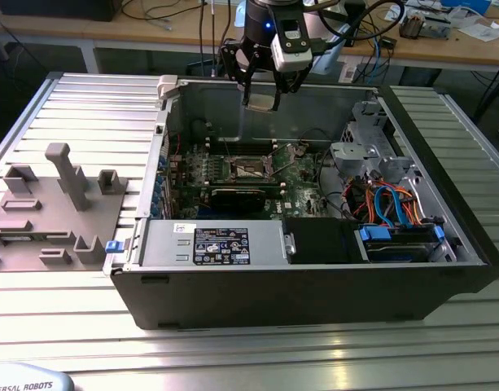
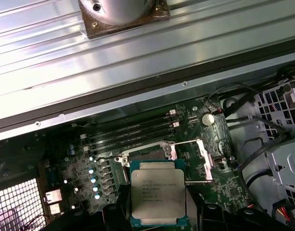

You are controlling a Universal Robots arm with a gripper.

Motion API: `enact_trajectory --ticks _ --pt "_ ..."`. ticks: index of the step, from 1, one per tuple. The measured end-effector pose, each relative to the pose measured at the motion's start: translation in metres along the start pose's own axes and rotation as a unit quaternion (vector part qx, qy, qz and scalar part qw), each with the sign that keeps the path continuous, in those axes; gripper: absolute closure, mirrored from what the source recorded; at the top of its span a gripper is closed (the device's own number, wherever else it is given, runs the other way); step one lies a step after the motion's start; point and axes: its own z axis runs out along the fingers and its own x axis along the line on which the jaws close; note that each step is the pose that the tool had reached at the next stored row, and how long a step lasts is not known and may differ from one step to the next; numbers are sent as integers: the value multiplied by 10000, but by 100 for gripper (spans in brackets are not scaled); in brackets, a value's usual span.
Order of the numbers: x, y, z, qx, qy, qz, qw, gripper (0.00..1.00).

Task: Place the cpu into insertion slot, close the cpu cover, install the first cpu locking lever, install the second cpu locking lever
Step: 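Place the cpu into insertion slot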

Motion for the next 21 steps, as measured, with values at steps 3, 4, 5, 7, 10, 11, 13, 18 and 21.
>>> enact_trajectory --ticks 3,4,5,7,10,11,13,18,21 --pt "0 0 0 0 -2 20 10000 46" --pt "0 0 0 0 -2 24 10000 46" --pt "0 0 0 -1 -2 28 10000 46" --pt "0 0 1 -1 -3 37 10000 46" --pt "0 0 1 -1 -5 51 10000 46" --pt "0 0 1 -1 -5 55 10000 46" --pt "0 0 1 -1 -6 65 10000 46" --pt "0 0 1 -2 -8 96 10000 46" --pt "0 0 2 -2 -10 111 9999 46"
